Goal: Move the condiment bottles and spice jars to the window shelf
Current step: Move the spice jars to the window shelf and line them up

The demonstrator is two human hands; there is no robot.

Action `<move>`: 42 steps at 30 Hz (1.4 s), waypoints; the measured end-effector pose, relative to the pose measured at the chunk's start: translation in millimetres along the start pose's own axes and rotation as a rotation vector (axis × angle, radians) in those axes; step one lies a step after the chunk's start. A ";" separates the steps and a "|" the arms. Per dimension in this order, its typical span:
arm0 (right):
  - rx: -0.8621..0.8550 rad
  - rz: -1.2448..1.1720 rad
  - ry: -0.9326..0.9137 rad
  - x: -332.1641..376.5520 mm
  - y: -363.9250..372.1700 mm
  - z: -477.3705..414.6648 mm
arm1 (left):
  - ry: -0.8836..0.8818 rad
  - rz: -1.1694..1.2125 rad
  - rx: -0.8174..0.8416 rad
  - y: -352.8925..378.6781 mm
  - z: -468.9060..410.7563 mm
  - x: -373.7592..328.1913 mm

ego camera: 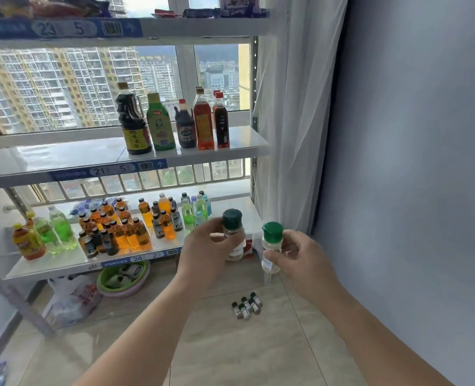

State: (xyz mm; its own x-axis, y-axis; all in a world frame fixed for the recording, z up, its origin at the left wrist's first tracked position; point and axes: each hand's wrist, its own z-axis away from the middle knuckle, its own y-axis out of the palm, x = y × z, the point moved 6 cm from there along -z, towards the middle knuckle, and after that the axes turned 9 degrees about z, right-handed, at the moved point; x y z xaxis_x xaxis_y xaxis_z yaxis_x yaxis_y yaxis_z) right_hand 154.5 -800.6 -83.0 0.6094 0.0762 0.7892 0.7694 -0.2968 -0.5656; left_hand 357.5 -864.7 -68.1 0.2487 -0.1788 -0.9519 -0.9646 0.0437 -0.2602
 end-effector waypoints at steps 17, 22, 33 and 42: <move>0.057 -0.004 0.051 -26.9 63.0 -134.3 | -0.073 0.001 0.028 -6.1 -135.0 55.4; 0.064 0.002 0.009 -40.4 69.9 -203.0 | -0.083 -0.026 0.000 2.4 -190.0 65.1; 0.107 0.025 -0.130 -70.6 52.7 -364.8 | -0.076 -0.014 -0.067 49.8 -319.1 50.4; 0.130 -0.026 -0.147 -90.5 54.7 -440.1 | -0.057 -0.004 -0.103 66.9 -384.9 47.8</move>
State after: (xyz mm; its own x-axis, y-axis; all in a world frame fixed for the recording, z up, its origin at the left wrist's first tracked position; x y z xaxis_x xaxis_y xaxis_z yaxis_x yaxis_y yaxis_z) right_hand 57.3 -1242.7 -79.9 0.6035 0.2234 0.7654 0.7974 -0.1684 -0.5795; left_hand 271.0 -1248.7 -68.9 0.2546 -0.1227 -0.9592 -0.9667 -0.0587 -0.2491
